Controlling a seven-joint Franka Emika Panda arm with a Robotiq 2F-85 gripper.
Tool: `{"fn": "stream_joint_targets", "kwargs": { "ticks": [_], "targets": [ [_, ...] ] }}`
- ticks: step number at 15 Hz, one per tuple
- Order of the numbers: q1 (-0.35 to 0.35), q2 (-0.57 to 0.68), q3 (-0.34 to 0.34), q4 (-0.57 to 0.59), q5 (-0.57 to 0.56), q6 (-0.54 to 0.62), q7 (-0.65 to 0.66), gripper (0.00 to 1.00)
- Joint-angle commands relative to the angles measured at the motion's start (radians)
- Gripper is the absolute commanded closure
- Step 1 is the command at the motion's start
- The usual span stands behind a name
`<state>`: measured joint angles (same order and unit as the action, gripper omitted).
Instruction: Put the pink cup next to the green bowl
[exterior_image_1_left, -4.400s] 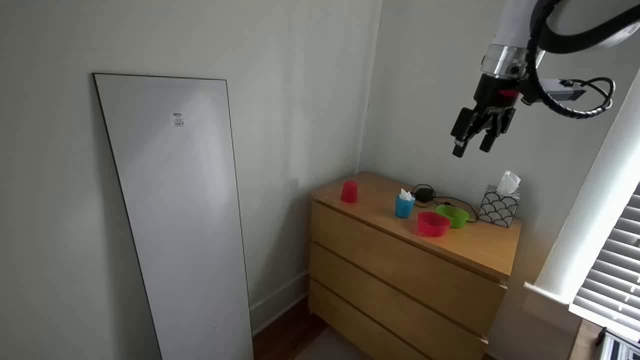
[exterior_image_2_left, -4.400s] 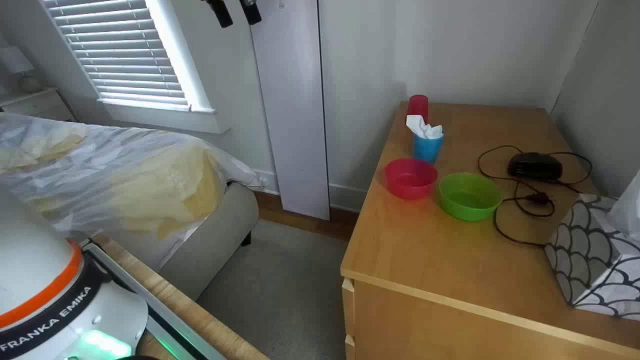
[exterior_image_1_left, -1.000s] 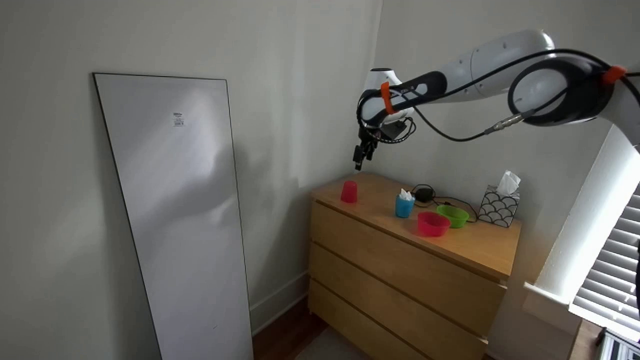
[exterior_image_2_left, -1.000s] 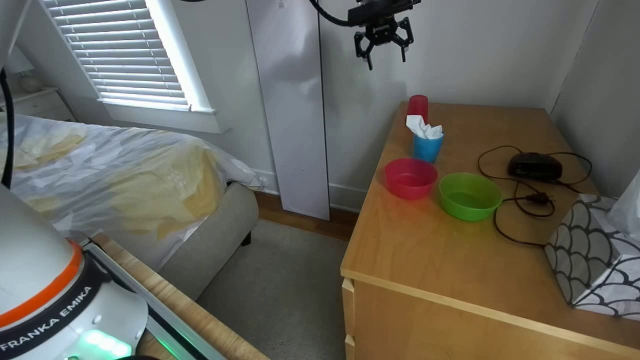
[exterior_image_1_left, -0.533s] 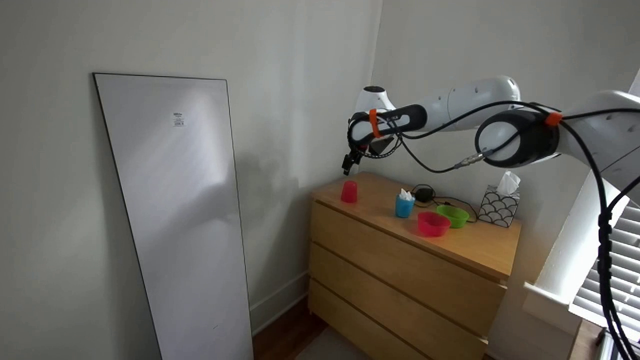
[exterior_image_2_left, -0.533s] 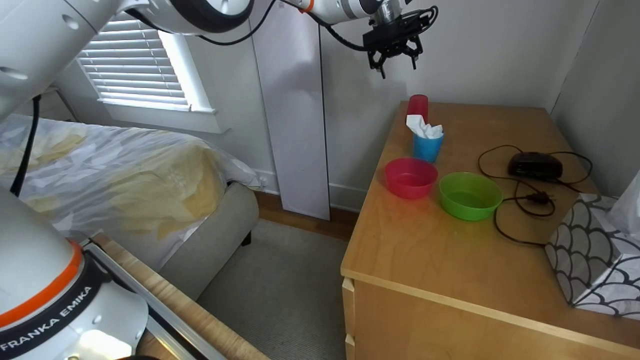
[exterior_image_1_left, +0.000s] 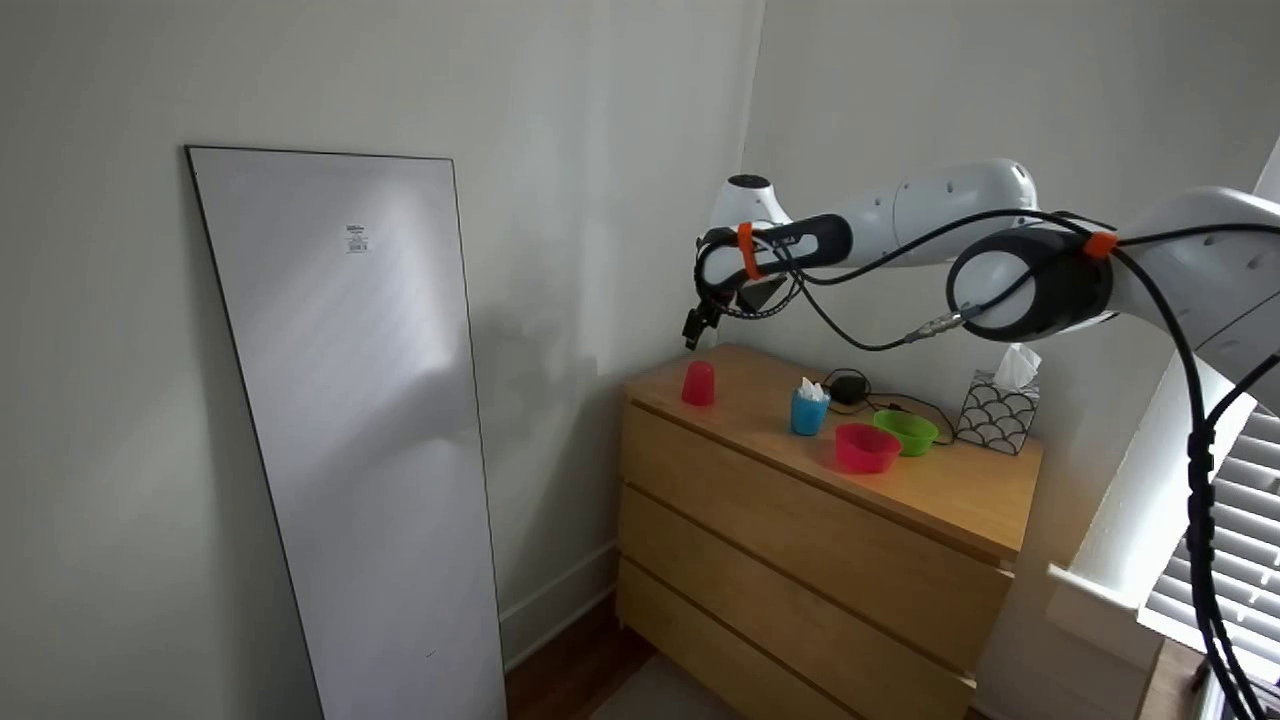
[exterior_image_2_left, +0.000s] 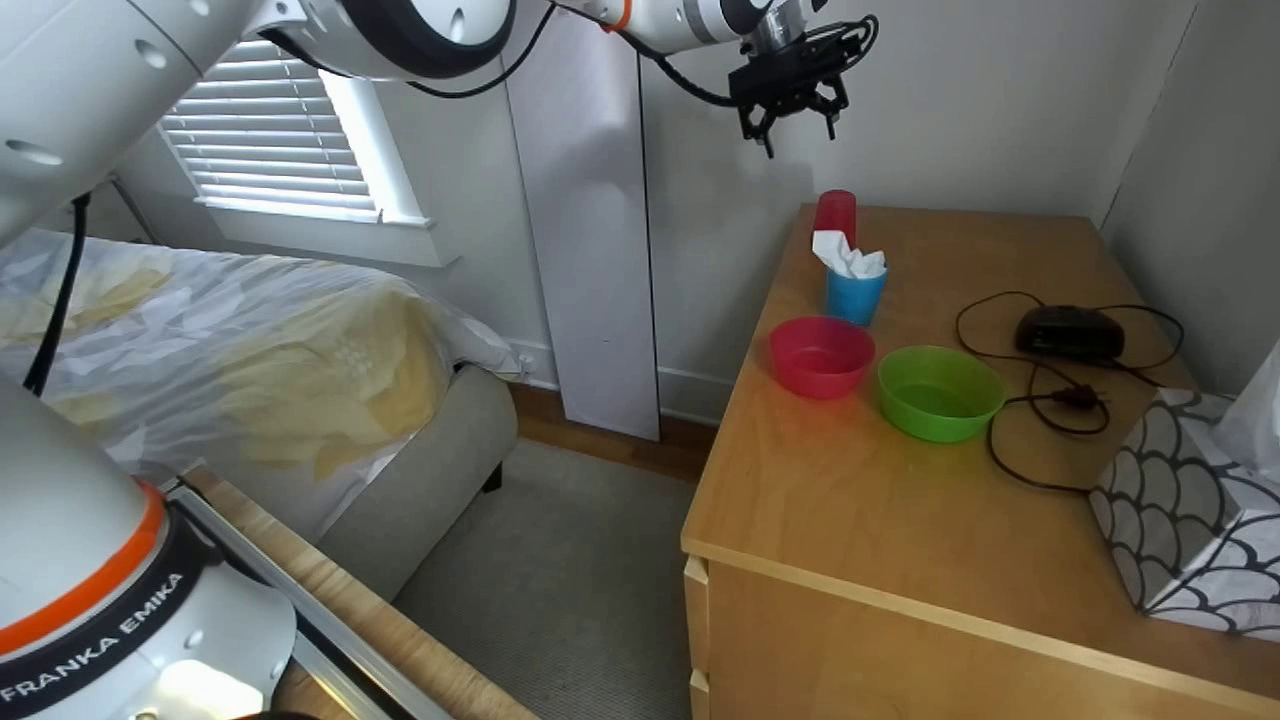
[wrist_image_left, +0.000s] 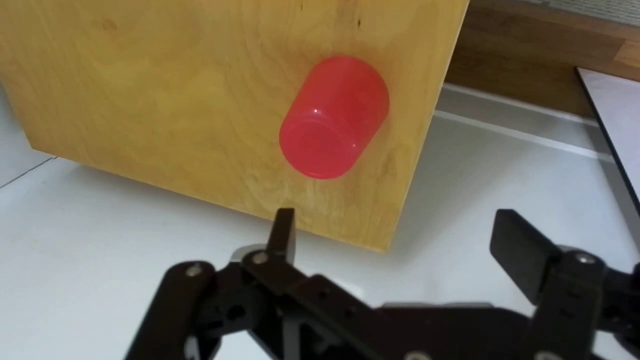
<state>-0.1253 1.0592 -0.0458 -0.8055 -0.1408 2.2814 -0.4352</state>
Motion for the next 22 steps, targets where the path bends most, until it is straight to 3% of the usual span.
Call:
{"fn": "stream_joint_targets", "kwargs": {
  "ticks": [1,10,15,19,22],
  "targets": [
    [-0.025,0.091,0.028,0.076,0.017,0.089,-0.008,0.00],
    [-0.076,0.286,0.119,0.197,0.084,0.371,-0.055,0.00],
    [-0.073,0.371,0.106,0.254,0.064,0.535,-0.028,0.00],
    [-0.072,0.418,0.097,0.298,0.056,0.589,-0.017,0.00],
    [-0.068,0.422,0.069,0.303,0.061,0.583,0.004,0.17]
  ]
}}
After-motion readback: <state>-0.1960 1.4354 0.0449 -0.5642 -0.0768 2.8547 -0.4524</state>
